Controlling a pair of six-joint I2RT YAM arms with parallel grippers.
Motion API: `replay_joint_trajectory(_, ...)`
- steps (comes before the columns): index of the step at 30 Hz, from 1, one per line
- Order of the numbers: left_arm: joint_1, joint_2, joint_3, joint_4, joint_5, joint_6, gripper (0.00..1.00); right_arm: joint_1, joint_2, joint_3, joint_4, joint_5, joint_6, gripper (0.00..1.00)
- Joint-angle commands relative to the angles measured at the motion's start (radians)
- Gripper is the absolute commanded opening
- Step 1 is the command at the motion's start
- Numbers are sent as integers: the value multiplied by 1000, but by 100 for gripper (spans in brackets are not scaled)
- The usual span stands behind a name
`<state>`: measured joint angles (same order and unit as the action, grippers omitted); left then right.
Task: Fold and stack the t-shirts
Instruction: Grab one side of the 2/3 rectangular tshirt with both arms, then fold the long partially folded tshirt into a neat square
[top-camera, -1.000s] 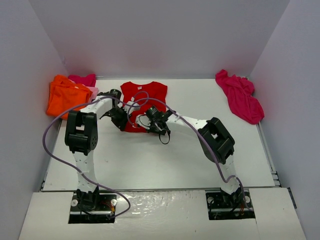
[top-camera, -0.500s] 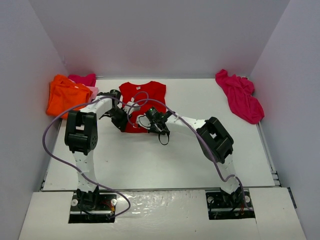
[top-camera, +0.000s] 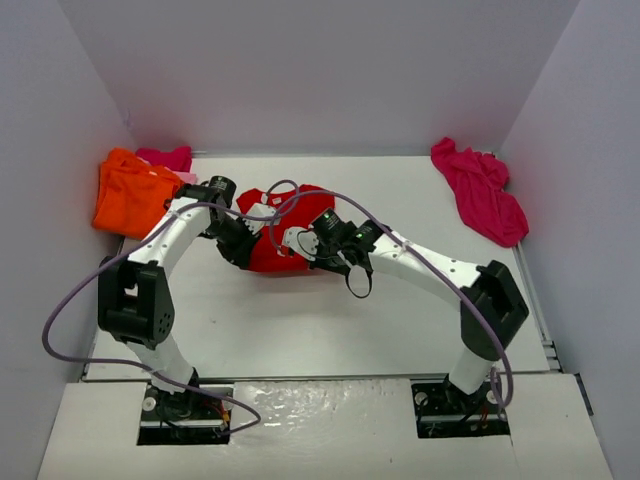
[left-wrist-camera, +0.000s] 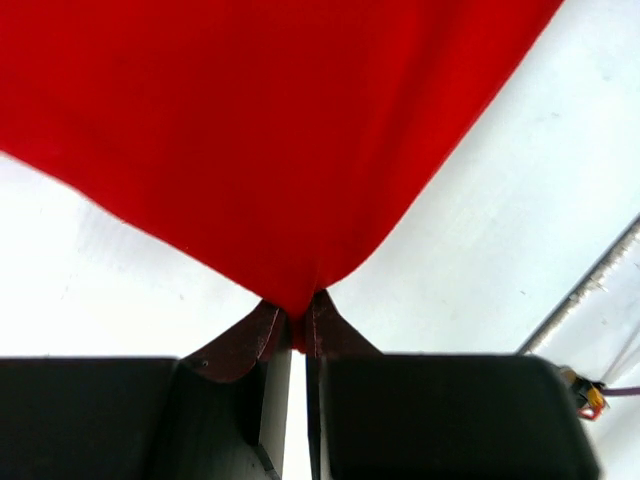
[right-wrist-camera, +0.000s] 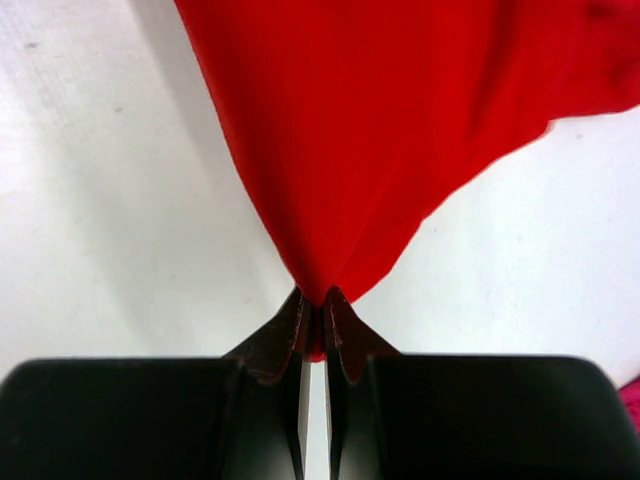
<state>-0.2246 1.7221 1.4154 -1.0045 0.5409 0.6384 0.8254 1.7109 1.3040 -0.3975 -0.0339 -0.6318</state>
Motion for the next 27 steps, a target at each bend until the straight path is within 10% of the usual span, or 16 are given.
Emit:
replay_joint_trajectory(1, -30, -120, 1, -130, 43, 29, 0, 49, -153, 4, -119, -68, 41, 0)
replay_joint_trajectory(27, -28, 118, 345, 118, -157, -113, 0, -171, 169, 367, -6, 173, -69, 0)
